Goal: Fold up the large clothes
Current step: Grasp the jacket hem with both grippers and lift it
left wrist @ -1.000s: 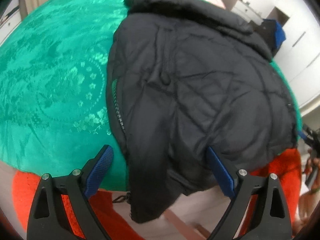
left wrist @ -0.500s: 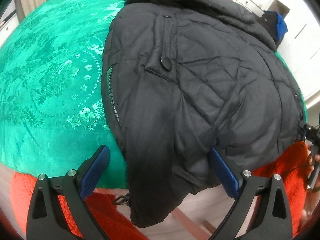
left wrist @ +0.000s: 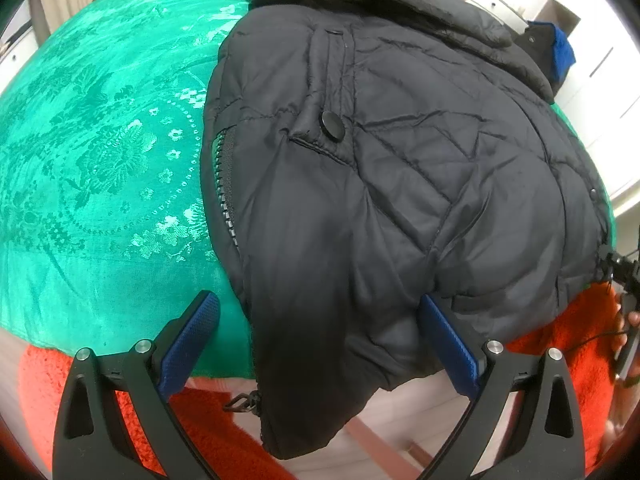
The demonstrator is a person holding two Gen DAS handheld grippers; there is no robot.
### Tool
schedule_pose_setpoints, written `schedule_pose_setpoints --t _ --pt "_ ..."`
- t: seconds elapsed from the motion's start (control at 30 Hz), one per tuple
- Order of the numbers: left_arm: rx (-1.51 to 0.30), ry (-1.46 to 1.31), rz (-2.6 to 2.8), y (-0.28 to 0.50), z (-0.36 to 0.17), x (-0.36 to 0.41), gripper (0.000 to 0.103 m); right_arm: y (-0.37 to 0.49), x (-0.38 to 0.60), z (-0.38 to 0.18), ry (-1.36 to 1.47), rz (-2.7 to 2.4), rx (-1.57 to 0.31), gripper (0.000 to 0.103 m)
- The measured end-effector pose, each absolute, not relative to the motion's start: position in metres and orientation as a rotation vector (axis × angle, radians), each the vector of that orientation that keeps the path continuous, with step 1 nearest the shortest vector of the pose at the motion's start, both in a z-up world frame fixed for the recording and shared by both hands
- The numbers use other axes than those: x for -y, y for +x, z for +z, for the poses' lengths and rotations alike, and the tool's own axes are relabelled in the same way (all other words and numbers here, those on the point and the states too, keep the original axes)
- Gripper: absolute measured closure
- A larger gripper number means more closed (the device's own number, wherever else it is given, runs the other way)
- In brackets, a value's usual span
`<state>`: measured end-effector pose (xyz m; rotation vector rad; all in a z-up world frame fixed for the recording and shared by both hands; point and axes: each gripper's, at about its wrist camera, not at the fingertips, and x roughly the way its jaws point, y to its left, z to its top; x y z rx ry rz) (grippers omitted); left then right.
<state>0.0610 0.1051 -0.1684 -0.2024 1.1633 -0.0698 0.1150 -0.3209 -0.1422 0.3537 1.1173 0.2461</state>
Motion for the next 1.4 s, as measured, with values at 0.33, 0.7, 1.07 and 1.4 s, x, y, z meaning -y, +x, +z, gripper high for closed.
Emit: schedule_pose_setpoints --t 0.33,0.7,1.07,1.4 --pt "-1.163 -0.202 -0.070 0.061 -0.169 -0.106 0.003 0.117 0.316 -0.143 0.328 0.253 -1.132 0.008" --pt "-1.182 -0.247 -0.084 0.055 -0.153 -0.110 0.082 0.115 0.312 -0.135 0.335 0.282 -1.159 0.070" --pt "-1.187 -0.292 -0.153 0.029 -0.131 -0.124 0.089 0.103 0.320 -0.116 0.356 0.304 -1.148 0.078" --pt "-1.265 -0.284 -0.182 -0.009 -0.127 -0.133 0.090 0.073 0.325 -0.117 0.366 0.341 -1.250 0.079"
